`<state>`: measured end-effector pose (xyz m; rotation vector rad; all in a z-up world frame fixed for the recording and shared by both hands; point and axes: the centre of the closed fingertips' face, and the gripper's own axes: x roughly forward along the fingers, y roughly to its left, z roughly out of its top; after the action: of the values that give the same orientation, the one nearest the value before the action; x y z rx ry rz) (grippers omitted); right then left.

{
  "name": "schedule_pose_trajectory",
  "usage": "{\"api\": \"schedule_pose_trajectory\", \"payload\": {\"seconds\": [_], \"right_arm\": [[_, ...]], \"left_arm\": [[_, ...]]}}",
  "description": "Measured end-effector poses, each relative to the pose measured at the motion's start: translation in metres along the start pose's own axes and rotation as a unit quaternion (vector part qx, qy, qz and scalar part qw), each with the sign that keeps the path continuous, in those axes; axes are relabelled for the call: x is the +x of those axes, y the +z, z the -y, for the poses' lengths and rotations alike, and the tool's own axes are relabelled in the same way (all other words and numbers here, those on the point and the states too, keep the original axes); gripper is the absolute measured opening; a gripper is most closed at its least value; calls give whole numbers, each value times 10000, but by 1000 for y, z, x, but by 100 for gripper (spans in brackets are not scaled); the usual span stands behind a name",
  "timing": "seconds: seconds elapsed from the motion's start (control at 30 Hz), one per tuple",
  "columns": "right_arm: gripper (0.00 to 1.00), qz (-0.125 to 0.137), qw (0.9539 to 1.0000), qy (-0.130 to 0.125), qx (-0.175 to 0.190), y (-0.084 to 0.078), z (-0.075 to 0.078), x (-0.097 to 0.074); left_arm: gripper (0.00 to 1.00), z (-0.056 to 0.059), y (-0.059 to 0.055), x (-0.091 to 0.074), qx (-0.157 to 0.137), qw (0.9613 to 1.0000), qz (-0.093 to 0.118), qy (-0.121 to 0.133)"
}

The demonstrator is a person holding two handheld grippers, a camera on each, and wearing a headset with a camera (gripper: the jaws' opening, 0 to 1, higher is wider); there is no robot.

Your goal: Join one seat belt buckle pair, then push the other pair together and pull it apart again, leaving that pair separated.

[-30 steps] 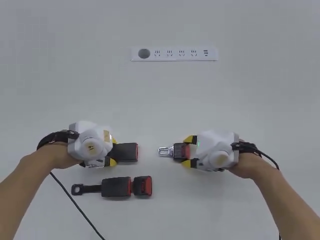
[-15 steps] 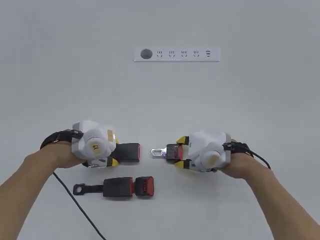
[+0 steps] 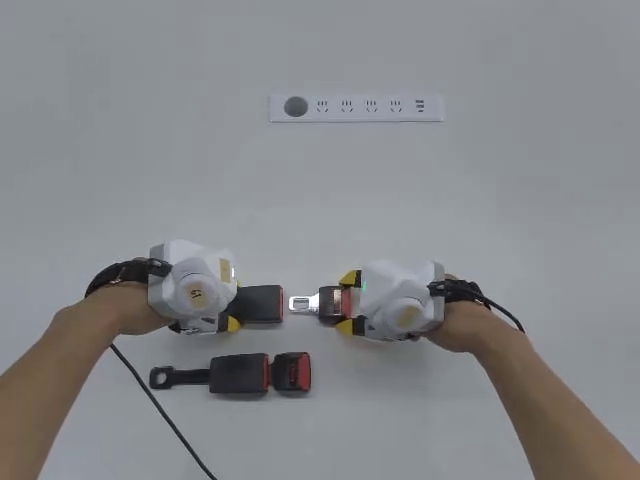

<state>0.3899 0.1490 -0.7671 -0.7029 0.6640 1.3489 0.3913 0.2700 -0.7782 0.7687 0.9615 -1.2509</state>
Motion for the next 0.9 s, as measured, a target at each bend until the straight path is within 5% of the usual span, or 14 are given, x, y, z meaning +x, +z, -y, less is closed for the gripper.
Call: {"api": "schedule_pose_trajectory", "payload": {"seconds": [0.9], "right_arm": [[30, 117, 9999, 14, -110, 19, -4, 10]], "left_arm": [[31, 1, 2, -1, -3, 10000, 83, 26]]}}
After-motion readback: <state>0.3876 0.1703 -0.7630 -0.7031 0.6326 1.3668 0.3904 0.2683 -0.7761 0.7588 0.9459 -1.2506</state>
